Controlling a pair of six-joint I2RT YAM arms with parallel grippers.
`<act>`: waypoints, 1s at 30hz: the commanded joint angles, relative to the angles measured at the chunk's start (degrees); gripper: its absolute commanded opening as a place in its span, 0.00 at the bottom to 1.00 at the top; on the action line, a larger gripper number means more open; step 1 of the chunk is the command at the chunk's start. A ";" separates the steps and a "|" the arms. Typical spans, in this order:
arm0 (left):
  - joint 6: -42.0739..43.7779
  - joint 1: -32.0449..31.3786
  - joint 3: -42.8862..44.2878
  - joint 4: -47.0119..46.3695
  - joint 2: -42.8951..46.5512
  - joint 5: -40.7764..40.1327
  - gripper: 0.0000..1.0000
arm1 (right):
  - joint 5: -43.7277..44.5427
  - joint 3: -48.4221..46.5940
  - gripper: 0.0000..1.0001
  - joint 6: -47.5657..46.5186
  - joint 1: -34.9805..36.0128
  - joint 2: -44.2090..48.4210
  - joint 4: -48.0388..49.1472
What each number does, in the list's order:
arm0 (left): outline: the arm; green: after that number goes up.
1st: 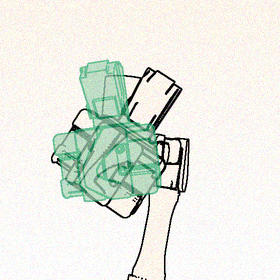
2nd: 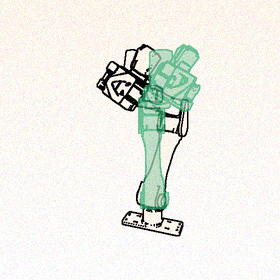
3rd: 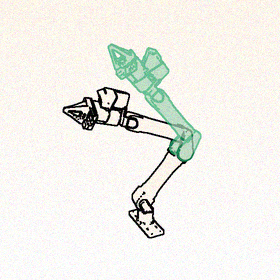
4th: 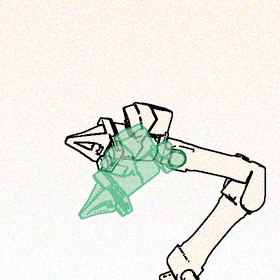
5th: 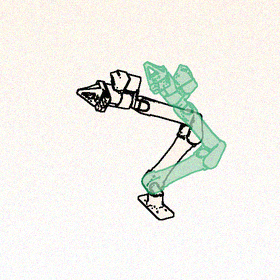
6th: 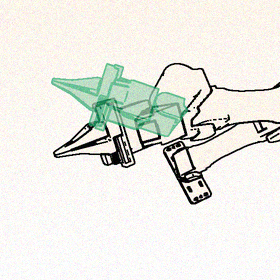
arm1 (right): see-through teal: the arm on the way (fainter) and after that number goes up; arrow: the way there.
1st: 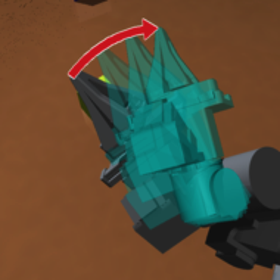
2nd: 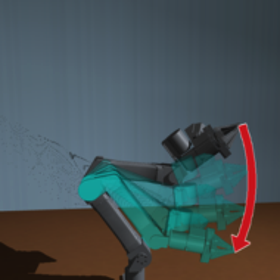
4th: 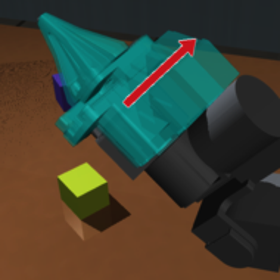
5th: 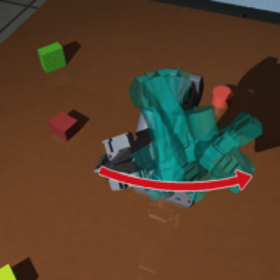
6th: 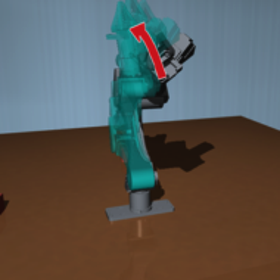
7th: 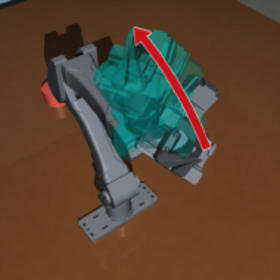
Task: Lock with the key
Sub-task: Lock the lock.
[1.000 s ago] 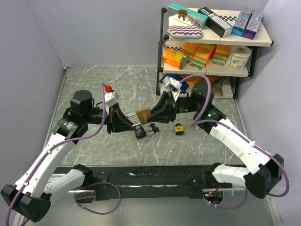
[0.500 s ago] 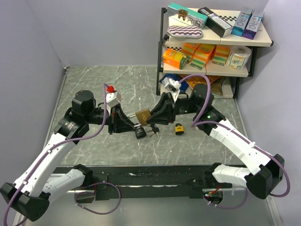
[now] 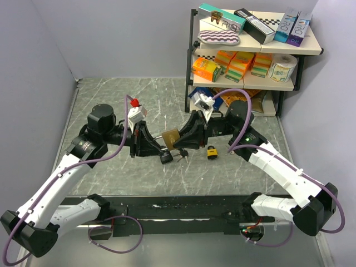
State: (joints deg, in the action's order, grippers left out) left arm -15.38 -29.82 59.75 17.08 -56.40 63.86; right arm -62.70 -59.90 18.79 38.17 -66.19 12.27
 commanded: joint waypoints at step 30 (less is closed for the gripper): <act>-3.73 6.78 -0.40 -7.75 -2.40 -6.81 0.74 | 3.96 -4.44 0.00 0.36 -1.07 -7.19 -4.65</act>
State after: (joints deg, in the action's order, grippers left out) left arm -6.79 -27.33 60.27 24.23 -60.12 59.94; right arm -63.29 -62.92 12.38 39.38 -73.19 -4.36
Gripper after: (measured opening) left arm 0.653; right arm 0.307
